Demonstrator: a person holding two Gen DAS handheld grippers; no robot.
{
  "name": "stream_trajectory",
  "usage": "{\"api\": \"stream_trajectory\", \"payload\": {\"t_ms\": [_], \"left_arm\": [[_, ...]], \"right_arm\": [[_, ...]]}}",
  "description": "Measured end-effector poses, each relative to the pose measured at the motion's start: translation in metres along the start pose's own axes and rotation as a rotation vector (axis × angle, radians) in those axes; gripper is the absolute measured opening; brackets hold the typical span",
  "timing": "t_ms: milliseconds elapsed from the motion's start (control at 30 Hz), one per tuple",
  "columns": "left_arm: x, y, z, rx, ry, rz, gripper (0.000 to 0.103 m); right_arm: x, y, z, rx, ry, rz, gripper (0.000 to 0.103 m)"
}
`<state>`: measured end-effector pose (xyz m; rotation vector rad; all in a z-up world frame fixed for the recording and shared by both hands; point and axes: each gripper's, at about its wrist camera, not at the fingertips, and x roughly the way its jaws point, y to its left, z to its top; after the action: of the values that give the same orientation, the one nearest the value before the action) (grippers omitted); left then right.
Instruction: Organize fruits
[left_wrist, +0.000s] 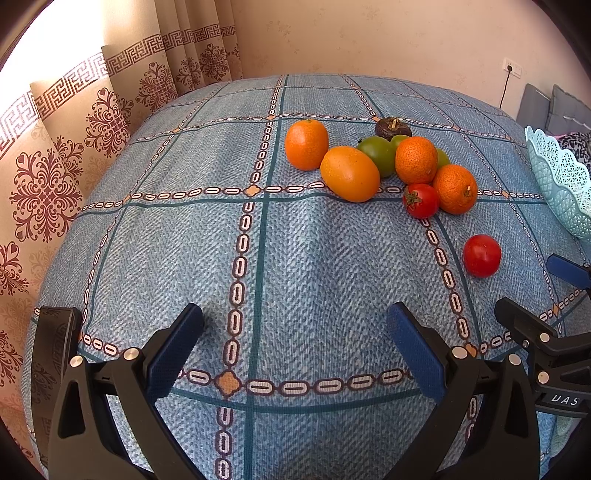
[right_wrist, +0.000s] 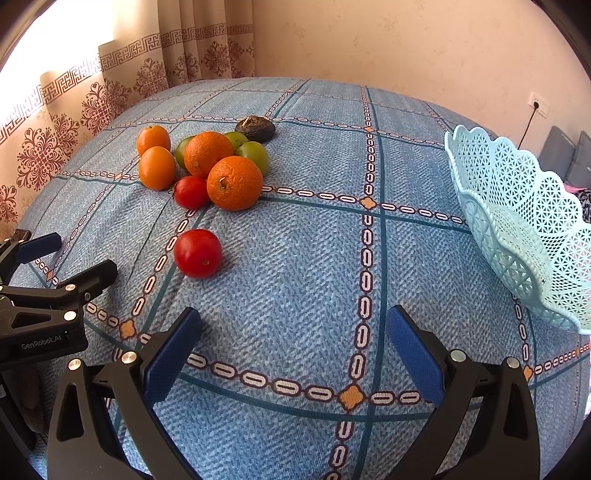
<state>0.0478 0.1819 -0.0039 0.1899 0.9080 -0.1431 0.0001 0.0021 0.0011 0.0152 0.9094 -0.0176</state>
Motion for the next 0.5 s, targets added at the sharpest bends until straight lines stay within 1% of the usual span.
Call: {"api": "stream_trajectory", "payload": {"t_ms": [167,267,367,433,500], "left_arm": [[0.000,0.006,0.002,-0.012,0.002,-0.035,0.101],[-0.001,0.011,0.004,-0.032,0.000,-0.053,0.101],[-0.001,0.015,0.007,-0.041,-0.009,-0.049,0.101],[-0.003,0.017,0.008,-0.033,-0.023,-0.028,0.101],[-0.004,0.020,0.009,-0.030,-0.037,-0.012,0.101]], "right_arm": [[-0.006,0.002,-0.001,-0.023,-0.015,0.027,0.098],[-0.009,0.008,0.000,-0.050,-0.023,0.037,0.096],[-0.011,0.014,0.004,-0.062,-0.033,0.060,0.089],[-0.011,0.018,0.008,-0.067,-0.031,0.078,0.076],[-0.010,0.022,0.012,-0.070,-0.033,0.096,0.070]]}}
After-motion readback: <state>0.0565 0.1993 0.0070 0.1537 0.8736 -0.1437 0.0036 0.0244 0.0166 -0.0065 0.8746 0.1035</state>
